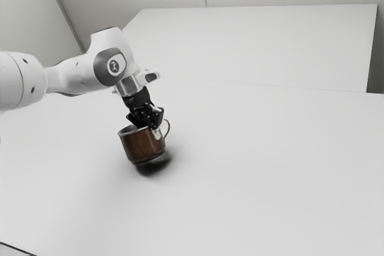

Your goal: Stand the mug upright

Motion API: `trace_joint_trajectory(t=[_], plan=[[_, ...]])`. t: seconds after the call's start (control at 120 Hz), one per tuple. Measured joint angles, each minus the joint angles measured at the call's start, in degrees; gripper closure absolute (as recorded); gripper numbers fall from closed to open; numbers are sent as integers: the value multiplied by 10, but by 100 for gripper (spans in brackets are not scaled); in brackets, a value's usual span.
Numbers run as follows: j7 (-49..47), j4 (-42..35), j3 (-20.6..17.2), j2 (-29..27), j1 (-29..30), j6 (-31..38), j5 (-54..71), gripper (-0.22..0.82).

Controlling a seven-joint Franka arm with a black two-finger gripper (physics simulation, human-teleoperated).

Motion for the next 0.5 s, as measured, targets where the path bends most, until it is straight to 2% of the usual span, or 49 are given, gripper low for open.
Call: trace_joint_trajectory(t=[0.225, 0.5], plan=[[-33, -2, -7, 1, -9, 72, 147, 78], [-66, -30, -9, -5, -9, 144, 181, 78]])
